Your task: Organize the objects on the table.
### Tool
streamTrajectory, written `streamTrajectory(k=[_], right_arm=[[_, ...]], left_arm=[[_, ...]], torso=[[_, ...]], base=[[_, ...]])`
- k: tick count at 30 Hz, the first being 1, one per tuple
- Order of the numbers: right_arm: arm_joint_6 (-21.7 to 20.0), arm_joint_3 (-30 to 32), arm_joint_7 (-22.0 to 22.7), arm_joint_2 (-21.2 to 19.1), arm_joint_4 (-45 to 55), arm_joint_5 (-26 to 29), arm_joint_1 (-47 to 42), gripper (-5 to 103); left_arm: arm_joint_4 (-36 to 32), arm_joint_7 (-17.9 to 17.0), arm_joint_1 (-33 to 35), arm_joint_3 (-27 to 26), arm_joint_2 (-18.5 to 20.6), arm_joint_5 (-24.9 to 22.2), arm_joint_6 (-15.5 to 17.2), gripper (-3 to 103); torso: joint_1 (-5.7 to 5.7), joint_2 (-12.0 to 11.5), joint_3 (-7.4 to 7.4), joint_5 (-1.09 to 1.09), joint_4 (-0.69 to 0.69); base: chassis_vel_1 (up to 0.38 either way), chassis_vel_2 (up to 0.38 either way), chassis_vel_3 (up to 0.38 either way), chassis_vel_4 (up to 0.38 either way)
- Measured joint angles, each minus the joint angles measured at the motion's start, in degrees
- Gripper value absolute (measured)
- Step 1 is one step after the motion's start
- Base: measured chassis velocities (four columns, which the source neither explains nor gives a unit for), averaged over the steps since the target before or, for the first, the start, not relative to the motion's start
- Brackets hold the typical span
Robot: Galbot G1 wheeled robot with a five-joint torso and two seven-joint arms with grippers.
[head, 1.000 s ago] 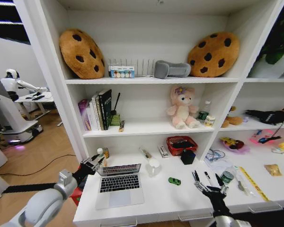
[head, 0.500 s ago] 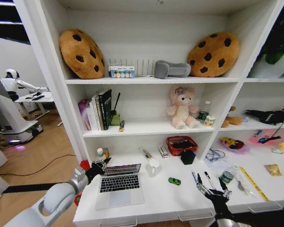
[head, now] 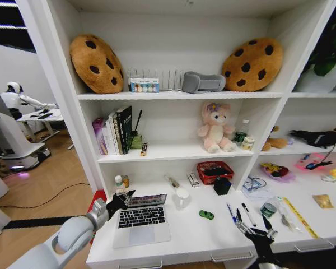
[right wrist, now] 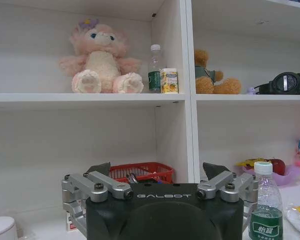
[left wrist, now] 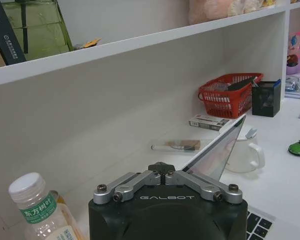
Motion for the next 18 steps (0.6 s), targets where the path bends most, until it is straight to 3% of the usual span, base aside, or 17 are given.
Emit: streamTrajectory(k=[18], right_arm=[[-1.39,-1.89,1.33,0.10,-0.66,2.55,2.20,100]], left_arm=[[-6.49,3.19,13.78,-7.83,0.05,7.22,-0.36,0]], torso=[[0.00,0.00,0.00,0.01,0.00]], base=[[0.000,0.000,0.000,0.000]])
